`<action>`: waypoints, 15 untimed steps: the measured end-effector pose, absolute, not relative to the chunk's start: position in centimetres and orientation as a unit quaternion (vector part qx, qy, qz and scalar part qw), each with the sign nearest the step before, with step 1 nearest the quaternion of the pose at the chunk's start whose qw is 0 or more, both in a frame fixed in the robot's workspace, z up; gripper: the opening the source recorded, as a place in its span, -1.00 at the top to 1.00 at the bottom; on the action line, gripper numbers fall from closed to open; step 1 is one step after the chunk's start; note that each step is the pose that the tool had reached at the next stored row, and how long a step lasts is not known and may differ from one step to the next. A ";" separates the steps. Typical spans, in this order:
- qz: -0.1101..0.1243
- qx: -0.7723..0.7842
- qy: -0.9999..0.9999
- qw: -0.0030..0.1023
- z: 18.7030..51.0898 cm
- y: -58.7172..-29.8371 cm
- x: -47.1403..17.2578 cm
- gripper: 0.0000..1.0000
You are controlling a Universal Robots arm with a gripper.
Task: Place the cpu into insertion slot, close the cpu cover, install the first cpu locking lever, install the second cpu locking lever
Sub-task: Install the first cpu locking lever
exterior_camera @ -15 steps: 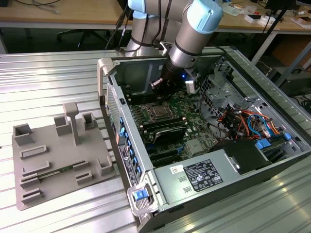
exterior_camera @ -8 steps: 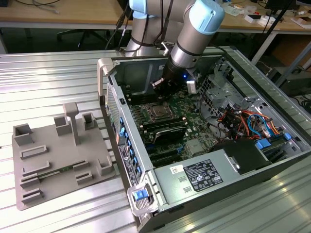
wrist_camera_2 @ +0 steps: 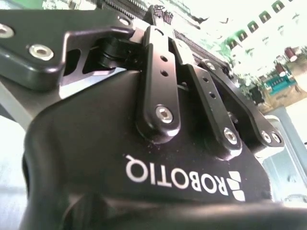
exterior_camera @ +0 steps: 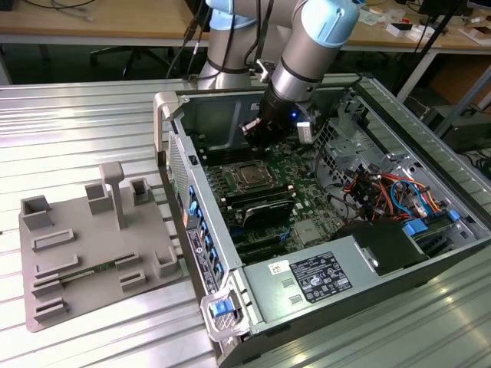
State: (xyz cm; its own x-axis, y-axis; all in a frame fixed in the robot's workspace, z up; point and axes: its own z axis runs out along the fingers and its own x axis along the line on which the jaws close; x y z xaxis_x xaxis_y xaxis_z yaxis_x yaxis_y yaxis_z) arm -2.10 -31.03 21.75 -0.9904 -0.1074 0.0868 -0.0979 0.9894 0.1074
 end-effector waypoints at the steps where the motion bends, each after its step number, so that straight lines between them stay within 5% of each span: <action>1: -0.052 0.052 -0.996 0.046 22.0 -31.0 -2.1 0.79; 11: -0.051 0.051 -0.996 0.048 23.0 -32.1 -1.9 0.79; 15: -0.021 0.049 -0.997 0.050 23.0 -32.5 -1.9 0.79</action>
